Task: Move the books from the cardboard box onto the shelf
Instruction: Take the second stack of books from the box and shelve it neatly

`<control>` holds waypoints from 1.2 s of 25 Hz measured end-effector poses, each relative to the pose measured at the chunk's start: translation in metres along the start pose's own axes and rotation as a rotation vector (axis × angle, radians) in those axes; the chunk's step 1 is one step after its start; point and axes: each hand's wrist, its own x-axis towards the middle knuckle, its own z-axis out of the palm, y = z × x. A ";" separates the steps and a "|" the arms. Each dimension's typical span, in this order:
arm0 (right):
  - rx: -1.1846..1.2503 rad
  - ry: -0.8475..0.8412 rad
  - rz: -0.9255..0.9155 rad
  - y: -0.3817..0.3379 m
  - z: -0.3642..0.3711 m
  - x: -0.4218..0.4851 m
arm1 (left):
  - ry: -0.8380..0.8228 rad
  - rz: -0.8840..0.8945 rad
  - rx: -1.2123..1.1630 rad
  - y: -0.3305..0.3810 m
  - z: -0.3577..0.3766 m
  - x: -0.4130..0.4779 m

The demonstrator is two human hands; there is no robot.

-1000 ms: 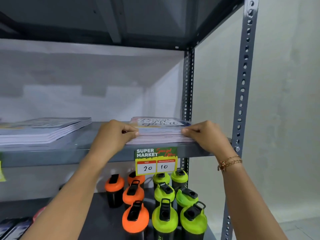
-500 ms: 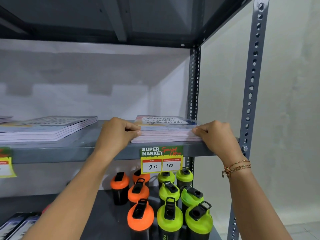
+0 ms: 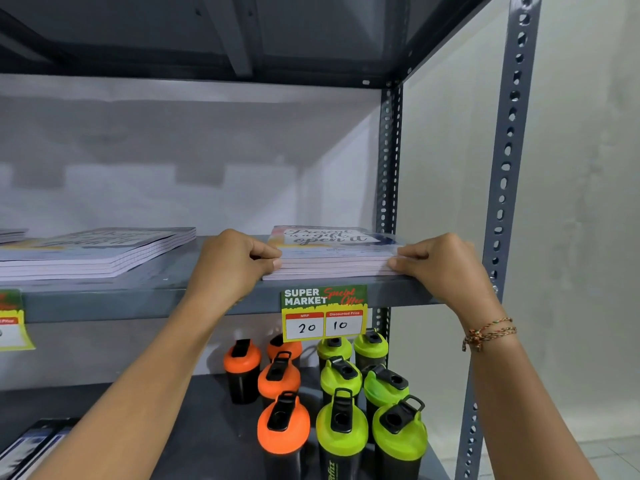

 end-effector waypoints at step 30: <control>-0.016 0.138 0.002 0.012 0.011 -0.007 | 0.105 0.072 0.023 -0.002 0.004 -0.015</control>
